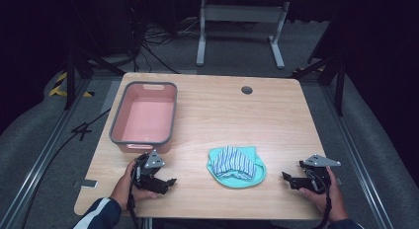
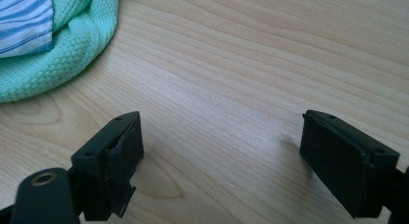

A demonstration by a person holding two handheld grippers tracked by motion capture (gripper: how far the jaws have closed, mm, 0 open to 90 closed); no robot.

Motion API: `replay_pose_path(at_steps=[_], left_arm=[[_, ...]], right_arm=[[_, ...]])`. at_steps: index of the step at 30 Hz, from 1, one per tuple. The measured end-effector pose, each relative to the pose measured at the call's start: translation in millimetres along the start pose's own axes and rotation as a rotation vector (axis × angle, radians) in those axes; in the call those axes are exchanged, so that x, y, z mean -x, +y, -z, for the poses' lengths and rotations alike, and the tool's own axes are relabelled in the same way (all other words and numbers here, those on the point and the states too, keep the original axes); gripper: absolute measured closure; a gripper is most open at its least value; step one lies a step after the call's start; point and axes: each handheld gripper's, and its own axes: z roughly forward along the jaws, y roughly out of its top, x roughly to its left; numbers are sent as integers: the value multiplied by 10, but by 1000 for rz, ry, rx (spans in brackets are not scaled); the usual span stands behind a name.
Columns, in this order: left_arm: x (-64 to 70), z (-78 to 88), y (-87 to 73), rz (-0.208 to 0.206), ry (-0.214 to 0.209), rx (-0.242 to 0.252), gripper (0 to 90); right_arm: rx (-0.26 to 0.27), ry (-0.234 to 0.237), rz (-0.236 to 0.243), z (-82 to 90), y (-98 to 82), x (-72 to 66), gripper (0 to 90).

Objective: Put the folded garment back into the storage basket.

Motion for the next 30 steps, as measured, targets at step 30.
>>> replay_pose_path(at_steps=[30], left_arm=[[271, -706, 1003, -57, -72, 70, 316]], right_arm=[[-7, 198, 140, -435, 844, -588, 430]])
